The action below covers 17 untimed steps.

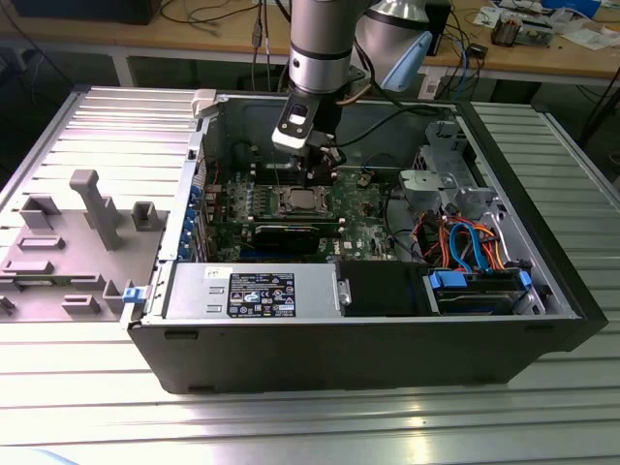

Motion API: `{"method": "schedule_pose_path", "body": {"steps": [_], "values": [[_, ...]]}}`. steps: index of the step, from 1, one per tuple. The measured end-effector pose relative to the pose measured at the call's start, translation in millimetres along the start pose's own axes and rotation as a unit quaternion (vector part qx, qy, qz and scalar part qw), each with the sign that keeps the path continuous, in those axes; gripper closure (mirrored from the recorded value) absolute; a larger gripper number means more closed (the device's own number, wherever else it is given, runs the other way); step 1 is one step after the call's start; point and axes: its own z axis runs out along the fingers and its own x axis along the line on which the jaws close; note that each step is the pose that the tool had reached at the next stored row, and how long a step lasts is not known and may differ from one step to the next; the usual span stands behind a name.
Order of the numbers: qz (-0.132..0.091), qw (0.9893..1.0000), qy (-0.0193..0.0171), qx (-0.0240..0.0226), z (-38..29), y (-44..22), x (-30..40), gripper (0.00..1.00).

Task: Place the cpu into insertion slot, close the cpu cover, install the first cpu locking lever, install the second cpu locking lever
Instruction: 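Install the first cpu locking lever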

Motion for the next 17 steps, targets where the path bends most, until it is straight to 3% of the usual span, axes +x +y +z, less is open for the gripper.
{"method": "schedule_pose_path", "body": {"steps": [3,6,8,11,17], "values": [[-0.023,0.9997,-0.0001,0.0001,0.0,0.0,0.0,0.89],[-0.052,0.9986,-0.0003,0.0001,0.0,0.0,0.0,0.89],[-0.072,0.9974,-0.0005,0.0002,0.0,0.0,0.0,0.89],[-0.113,0.9936,-0.0007,0.0002,0.0,0.0,0.0,0.89],[-0.124,0.9923,-0.0011,0.0,-9.4,-0.1,0.1,0.89]]}}
